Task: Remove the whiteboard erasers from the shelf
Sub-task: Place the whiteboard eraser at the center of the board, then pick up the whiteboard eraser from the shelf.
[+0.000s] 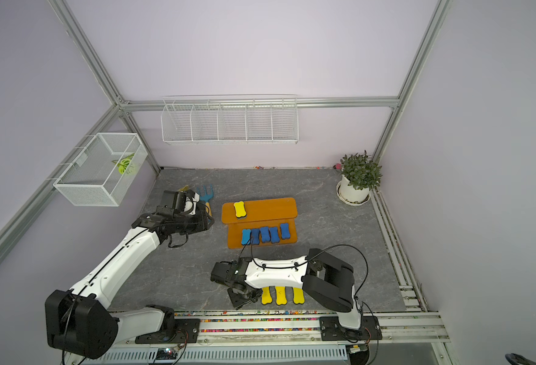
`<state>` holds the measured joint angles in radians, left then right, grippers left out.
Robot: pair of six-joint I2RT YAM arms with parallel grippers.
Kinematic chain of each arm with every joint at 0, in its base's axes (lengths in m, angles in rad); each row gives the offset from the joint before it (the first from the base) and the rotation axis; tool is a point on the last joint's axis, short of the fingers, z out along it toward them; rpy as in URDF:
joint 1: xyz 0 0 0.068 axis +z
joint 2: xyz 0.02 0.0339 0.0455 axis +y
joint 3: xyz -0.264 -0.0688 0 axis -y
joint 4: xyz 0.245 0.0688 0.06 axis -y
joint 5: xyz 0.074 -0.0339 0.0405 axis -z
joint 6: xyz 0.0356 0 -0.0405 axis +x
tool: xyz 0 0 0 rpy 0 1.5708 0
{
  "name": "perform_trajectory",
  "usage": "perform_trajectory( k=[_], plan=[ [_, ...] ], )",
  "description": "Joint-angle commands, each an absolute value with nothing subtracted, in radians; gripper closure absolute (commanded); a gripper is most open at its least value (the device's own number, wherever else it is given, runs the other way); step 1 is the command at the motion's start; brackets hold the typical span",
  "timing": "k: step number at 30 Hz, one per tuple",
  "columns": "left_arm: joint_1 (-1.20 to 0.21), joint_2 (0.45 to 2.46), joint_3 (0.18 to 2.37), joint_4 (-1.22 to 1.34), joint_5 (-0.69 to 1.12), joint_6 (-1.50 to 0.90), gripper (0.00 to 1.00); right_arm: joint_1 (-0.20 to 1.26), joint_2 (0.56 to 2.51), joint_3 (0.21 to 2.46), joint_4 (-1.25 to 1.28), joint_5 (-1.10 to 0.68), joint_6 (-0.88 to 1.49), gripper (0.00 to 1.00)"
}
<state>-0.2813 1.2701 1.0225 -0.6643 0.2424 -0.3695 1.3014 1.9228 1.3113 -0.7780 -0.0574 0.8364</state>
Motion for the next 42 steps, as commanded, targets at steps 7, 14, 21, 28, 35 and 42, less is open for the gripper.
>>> perform_trajectory(
  k=[7, 14, 21, 28, 35, 42],
  plan=[
    [-0.275, 1.287, 1.034, -0.655, 0.269, -0.383, 0.55, 1.290, 1.805, 1.368, -0.907, 0.024, 0.819, 0.47],
    [-0.275, 1.339, 1.077, -0.653, 0.297, -0.403, 0.55, 1.170, 1.746, 1.555, -1.067, 0.211, 0.743, 0.47],
    [-0.248, 1.379, 1.109, -0.677, 0.291, -0.400, 0.56, 1.011, 1.821, 1.762, -1.019, 0.270, 0.589, 0.47],
    [-0.269, 1.338, 1.150, -0.658, 0.345, -0.455, 0.55, 0.868, 1.835, 1.811, -0.934, 0.155, 0.507, 0.46],
    [-0.442, 1.458, 1.328, -0.712, 0.108, -0.537, 0.52, 0.676, 1.604, 1.531, -0.752, 0.089, 0.486, 0.45],
    [-0.570, 1.700, 1.589, -0.873, -0.098, -0.606, 0.38, 0.528, 1.427, 1.306, -0.607, -0.007, 0.486, 0.43]
  ],
)
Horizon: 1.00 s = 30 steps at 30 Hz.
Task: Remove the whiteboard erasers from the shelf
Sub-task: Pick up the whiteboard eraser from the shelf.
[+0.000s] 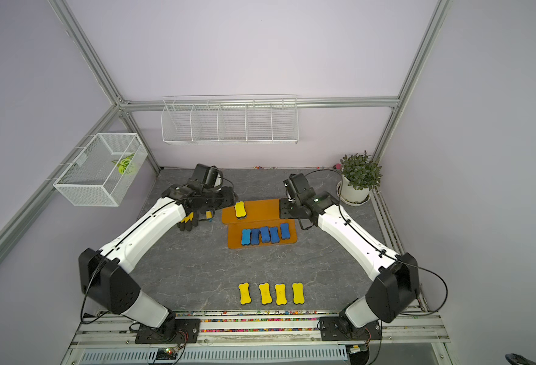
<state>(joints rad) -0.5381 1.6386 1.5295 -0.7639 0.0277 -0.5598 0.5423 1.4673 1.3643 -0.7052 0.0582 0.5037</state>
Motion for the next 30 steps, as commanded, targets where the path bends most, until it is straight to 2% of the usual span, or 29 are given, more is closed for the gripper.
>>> perform_trajectory(
  k=[1, 3, 6, 12, 16, 20, 27, 30],
  plan=[
    [-0.577, 1.718, 1.607, -0.892, -0.117, -0.620, 0.37, 0.516, 1.417, 1.290, -0.599, -0.019, 0.484, 0.43],
    [-0.589, 1.750, 1.632, -0.918, -0.146, -0.641, 0.36, 0.496, 1.406, 1.266, -0.587, -0.043, 0.482, 0.42],
    [-0.605, 1.774, 1.658, -0.948, -0.177, -0.664, 0.28, 0.481, 1.396, 1.238, -0.567, -0.071, 0.483, 0.42],
    [-0.629, 1.819, 1.672, -0.953, -0.161, -0.669, 0.27, 0.468, 1.382, 1.209, -0.548, -0.092, 0.479, 0.42],
    [-0.632, 1.842, 1.671, -0.961, -0.150, -0.668, 0.33, 0.468, 1.388, 1.211, -0.547, -0.104, 0.481, 0.42],
    [-0.636, 1.847, 1.666, -0.955, -0.141, -0.666, 0.42, 0.467, 1.398, 1.214, -0.546, -0.119, 0.486, 0.42],
    [-0.637, 1.830, 1.663, -0.980, -0.121, -0.658, 0.81, 0.467, 1.407, 1.216, -0.545, -0.126, 0.483, 0.42],
    [-0.640, 1.772, 1.626, -1.000, -0.104, -0.661, 0.91, 0.467, 1.405, 1.219, -0.543, -0.127, 0.478, 0.42]
  ],
)
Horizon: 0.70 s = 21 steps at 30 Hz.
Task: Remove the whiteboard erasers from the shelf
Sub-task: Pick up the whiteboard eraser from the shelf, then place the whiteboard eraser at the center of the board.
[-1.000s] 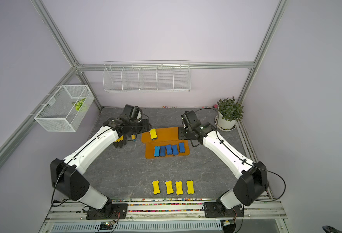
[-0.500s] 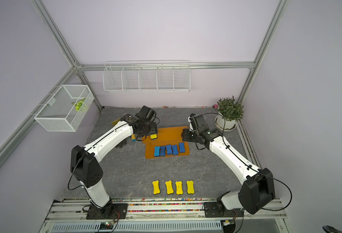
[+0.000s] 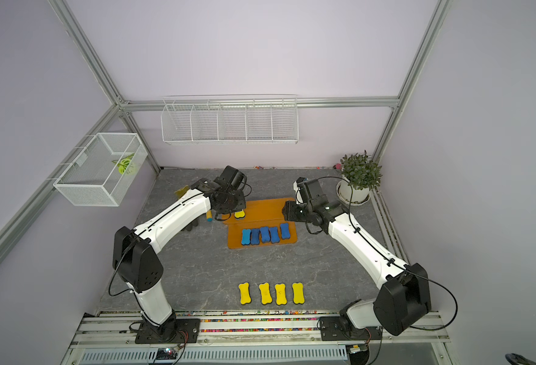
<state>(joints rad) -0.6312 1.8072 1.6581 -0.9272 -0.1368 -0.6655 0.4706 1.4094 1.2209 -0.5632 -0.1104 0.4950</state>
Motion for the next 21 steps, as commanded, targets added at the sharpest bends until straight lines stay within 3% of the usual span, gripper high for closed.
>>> perform_trajectory(
  k=[1, 7, 11, 17, 21],
  plan=[
    [-0.643, 1.744, 1.608, -1.006, -0.101, -0.664, 0.94, 0.467, 1.404, 1.220, -0.544, -0.127, 0.477, 0.42],
    [-0.690, 1.511, 1.387, -0.988, -0.056, -0.709, 0.98, 0.465, 1.368, 1.201, -0.538, -0.137, 0.471, 0.42],
    [-0.683, 1.394, 1.156, -0.818, -0.139, -0.713, 1.00, 0.465, 1.364, 1.191, -0.520, -0.187, 0.462, 0.42],
    [-0.674, 1.424, 1.168, -0.810, -0.046, -0.717, 1.00, 0.465, 1.350, 1.184, -0.535, -0.218, 0.446, 0.42],
    [-0.675, 1.309, 1.023, -0.776, 0.003, -0.723, 1.00, 0.465, 1.345, 1.167, -0.522, -0.219, 0.450, 0.42]
  ],
)
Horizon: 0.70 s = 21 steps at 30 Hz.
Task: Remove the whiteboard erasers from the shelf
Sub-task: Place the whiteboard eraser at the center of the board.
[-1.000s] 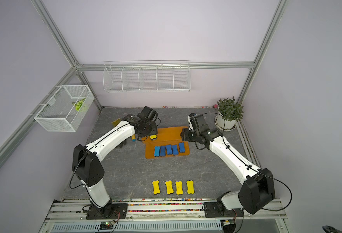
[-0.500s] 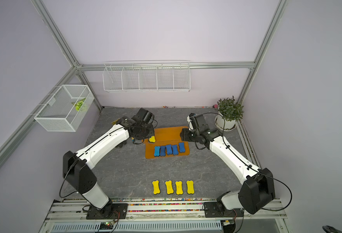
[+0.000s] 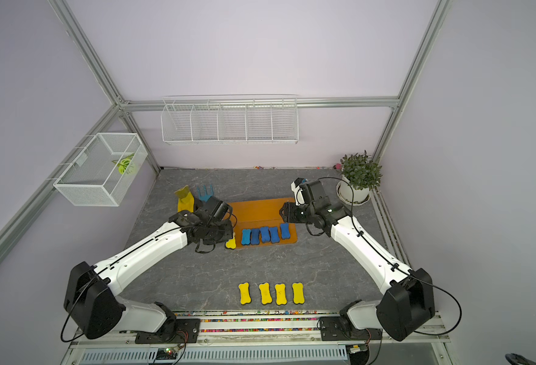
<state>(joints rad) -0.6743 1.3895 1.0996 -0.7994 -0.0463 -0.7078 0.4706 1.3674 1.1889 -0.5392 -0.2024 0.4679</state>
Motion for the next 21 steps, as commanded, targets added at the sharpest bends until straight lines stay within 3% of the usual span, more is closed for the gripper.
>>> perform_trajectory(
  k=[1, 11, 21],
  plan=[
    [-0.675, 1.285, 0.979, -0.769, 0.015, -0.737, 1.00, 0.465, 1.347, 1.167, -0.523, -0.221, 0.450, 0.42],
    [-0.676, 1.045, 0.654, -0.748, 0.158, -0.844, 1.00, 0.465, 1.317, 1.172, -0.523, -0.216, 0.446, 0.43],
    [-0.779, 1.066, 0.487, -0.591, 0.242, -0.894, 1.00, 0.461, 1.231, 1.131, -0.563, -0.143, 0.427, 0.42]
  ],
)
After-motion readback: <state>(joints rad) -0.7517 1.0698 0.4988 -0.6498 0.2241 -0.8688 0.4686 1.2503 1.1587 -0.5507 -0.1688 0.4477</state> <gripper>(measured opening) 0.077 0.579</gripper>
